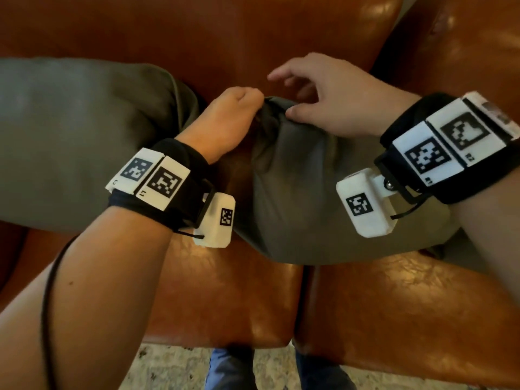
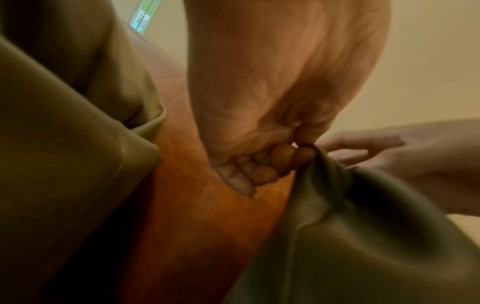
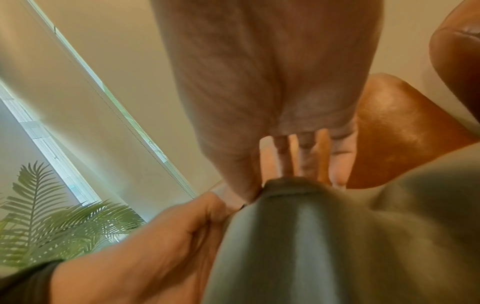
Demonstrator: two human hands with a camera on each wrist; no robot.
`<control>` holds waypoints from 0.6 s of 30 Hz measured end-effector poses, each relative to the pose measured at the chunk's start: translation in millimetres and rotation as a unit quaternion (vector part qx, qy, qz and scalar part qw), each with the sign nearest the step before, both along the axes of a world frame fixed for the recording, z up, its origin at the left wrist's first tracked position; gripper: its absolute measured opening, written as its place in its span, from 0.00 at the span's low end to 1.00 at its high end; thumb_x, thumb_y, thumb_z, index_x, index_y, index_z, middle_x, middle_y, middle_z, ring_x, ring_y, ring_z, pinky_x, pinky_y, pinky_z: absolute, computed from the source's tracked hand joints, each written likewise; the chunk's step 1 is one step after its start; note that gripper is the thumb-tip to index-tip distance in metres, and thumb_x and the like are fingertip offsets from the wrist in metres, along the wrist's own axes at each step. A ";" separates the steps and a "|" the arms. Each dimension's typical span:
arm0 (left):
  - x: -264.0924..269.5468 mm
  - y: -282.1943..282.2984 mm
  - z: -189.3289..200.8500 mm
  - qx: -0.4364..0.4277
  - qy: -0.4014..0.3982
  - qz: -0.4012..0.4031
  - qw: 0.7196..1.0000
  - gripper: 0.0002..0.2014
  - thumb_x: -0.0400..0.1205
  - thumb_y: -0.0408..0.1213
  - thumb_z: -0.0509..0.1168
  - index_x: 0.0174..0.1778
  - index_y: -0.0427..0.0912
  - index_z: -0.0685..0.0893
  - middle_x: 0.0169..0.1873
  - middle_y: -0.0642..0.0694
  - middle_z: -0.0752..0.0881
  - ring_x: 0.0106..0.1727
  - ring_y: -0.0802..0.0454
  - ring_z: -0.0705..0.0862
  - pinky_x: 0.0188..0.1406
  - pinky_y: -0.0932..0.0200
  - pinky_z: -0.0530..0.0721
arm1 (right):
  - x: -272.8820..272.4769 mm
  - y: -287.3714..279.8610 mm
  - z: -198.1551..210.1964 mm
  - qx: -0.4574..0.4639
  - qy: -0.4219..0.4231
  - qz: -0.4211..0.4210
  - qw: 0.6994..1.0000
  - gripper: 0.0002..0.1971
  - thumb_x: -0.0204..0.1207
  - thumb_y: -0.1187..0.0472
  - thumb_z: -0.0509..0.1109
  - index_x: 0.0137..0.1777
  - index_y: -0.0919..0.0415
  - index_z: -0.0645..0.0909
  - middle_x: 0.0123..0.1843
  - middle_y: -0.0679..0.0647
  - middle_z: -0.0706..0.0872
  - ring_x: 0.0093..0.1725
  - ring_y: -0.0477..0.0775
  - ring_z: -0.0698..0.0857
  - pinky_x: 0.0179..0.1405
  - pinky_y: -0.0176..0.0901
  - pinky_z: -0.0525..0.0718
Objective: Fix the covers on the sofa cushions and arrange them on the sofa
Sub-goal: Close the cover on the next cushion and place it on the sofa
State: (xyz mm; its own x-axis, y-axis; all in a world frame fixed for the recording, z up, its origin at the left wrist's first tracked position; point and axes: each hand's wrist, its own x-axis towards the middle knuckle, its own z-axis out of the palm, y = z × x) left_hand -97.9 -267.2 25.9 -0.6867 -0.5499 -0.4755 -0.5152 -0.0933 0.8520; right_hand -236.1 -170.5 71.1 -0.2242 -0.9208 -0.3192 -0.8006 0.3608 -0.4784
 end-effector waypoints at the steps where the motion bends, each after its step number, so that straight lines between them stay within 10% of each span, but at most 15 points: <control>1: 1.0 -0.6 -1.4 0.016 0.008 0.017 1.000 0.13 0.87 0.38 0.54 0.37 0.48 0.79 0.33 0.48 0.78 0.35 0.51 0.77 0.40 0.54 0.76 | 0.9 -4.4 1.0 0.003 -0.008 0.020 1.000 0.19 0.81 0.54 0.67 0.72 0.43 0.75 0.64 0.43 0.76 0.62 0.41 0.74 0.59 0.35 0.71; 5: 4.6 2.4 -9.9 0.079 0.036 0.098 0.991 0.13 0.87 0.36 0.57 0.38 0.45 0.82 0.30 0.53 0.80 0.31 0.61 0.79 0.39 0.62 0.79 | -3.5 -22.8 0.6 0.043 -0.048 0.038 0.997 0.12 0.81 0.51 0.68 0.63 0.46 0.82 0.58 0.40 0.82 0.58 0.41 0.79 0.47 0.27 0.71; 9: 7.4 3.5 -11.7 0.100 0.085 0.139 0.982 0.18 0.87 0.38 0.57 0.29 0.46 0.76 0.24 0.52 0.76 0.28 0.58 0.75 0.36 0.60 0.76 | -7.5 -34.7 -2.7 0.098 -0.065 0.066 0.991 0.08 0.78 0.47 0.70 0.52 0.47 0.85 0.47 0.40 0.83 0.50 0.42 0.82 0.50 0.40 0.78; 14: 13.2 9.3 -6.7 -0.045 0.070 0.170 0.982 0.15 0.86 0.47 0.61 0.34 0.45 0.79 0.28 0.47 0.75 0.34 0.48 0.75 0.41 0.50 0.78 | -3.5 -38.8 -12.4 0.087 -0.120 0.022 0.989 0.20 0.84 0.46 0.62 0.31 0.53 0.75 0.22 0.43 0.73 0.21 0.39 0.71 0.27 0.33 0.70; 18: 23.8 36.9 -6.7 -0.105 0.043 0.143 0.983 0.13 0.83 0.49 0.67 0.42 0.43 0.81 0.33 0.46 0.82 0.31 0.56 0.79 0.32 0.62 0.82 | -3.1 -43.0 -16.9 0.092 -0.098 0.019 0.991 0.20 0.84 0.46 0.62 0.32 0.55 0.76 0.26 0.49 0.71 0.24 0.44 0.70 0.34 0.42 0.72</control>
State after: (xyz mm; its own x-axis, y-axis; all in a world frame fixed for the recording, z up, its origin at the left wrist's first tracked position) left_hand -74.1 -230.3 19.2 -0.5216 -0.8067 -0.2778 -0.4194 -0.0412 0.9069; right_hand -239.2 -213.4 54.2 -0.1080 -0.8496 -0.5162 -0.7129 0.4281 -0.5555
